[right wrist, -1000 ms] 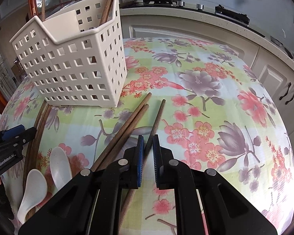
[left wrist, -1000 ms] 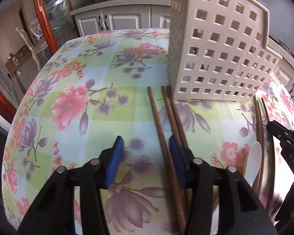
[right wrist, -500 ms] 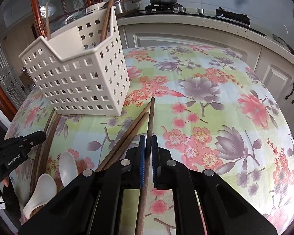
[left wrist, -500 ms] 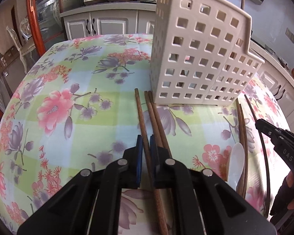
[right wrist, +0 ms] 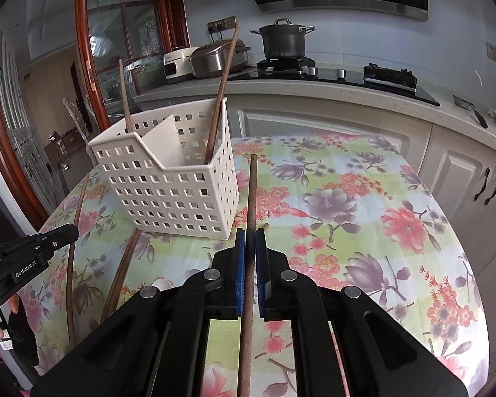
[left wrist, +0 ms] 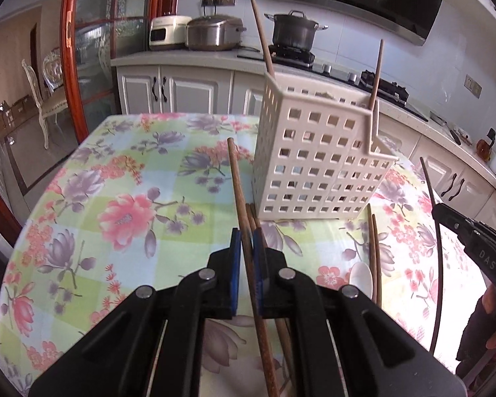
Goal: Organize utensils
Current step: 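Lift both chopsticks upright and carry them above the white caddy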
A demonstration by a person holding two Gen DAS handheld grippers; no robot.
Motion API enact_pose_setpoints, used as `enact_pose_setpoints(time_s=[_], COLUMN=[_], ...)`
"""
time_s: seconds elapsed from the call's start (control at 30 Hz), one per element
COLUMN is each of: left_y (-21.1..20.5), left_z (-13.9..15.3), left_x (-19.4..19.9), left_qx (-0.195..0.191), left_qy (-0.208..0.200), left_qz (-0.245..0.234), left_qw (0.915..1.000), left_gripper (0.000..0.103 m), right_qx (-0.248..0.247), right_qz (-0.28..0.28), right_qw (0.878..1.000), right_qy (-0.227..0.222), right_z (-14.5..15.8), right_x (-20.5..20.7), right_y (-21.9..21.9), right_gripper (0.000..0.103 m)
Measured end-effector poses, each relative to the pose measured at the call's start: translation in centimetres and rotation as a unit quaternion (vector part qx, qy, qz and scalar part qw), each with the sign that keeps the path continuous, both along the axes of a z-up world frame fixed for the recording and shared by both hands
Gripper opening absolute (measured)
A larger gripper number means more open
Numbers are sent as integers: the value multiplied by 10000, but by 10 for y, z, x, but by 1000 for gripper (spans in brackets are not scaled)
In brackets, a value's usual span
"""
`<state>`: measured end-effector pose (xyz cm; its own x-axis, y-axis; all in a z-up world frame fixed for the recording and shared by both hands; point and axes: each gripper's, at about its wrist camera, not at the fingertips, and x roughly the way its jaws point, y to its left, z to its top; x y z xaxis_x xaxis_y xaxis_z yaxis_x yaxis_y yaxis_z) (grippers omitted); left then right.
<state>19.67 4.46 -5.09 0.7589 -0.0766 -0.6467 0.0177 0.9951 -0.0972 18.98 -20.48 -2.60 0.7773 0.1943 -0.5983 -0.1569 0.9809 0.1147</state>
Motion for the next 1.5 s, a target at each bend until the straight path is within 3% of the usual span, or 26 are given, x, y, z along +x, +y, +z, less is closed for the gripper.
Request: enact_pose_setpoints(time_s=[0.2, 0.37, 1.27, 1.5], left_y=[-4, -3, -7, -4], left_z=[18, 27, 55, 66], left_x=[-21, -30, -67, -76], left_qx=[310, 348, 673, 544], left_qy=[-489, -670, -1187, -1293], left_qz=[232, 298, 419, 342], left_qw=[9981, 9967, 9898, 9895], left_gripper=[7, 7, 7, 6], right_qx=[-24, -48, -51, -138], right_qz=[14, 42, 255, 294], right_qw=[9994, 9985, 9914, 9888], right_qy=[-339, -539, -1279, -1454], right_z=[19, 28, 68, 77], right_x=[-14, -24, -62, -72], right_y=[0, 0, 4, 6], right_gripper=[6, 6, 6, 6])
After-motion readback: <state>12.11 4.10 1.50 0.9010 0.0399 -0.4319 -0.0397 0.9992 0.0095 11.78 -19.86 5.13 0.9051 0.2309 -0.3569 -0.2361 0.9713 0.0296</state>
